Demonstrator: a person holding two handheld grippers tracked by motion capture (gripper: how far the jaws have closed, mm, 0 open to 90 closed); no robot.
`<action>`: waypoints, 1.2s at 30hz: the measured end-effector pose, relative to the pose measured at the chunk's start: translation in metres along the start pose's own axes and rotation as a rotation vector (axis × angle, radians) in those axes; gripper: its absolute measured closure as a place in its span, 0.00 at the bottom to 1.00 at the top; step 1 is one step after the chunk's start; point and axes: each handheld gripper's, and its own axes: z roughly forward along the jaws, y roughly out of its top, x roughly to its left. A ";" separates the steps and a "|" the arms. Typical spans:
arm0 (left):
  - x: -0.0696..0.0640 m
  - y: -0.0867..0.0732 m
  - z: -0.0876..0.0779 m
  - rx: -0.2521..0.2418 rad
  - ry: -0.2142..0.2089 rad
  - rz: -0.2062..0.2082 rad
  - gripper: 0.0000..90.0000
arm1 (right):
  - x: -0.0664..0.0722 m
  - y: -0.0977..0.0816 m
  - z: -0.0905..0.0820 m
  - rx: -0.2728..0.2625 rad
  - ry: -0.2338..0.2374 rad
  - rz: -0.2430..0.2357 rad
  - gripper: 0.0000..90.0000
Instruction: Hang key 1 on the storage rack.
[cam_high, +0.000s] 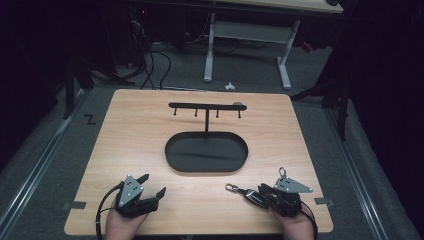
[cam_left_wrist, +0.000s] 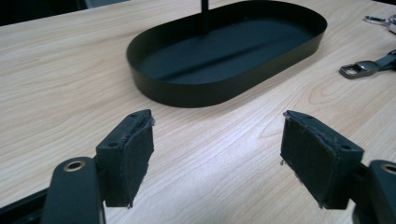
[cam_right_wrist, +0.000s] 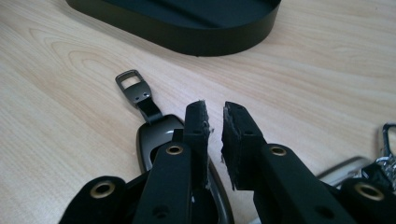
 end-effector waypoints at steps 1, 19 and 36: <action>0.000 -0.001 -0.001 -0.001 0.000 -0.006 0.28 | -0.001 0.001 0.001 -0.002 -0.005 0.001 0.88; -0.004 -0.001 0.008 0.039 -0.062 0.027 0.28 | -0.008 0.029 0.007 0.298 -0.044 -0.021 0.74; -0.005 -0.001 0.012 0.043 -0.083 0.026 0.27 | -0.014 0.073 0.020 0.596 -0.027 -0.110 0.71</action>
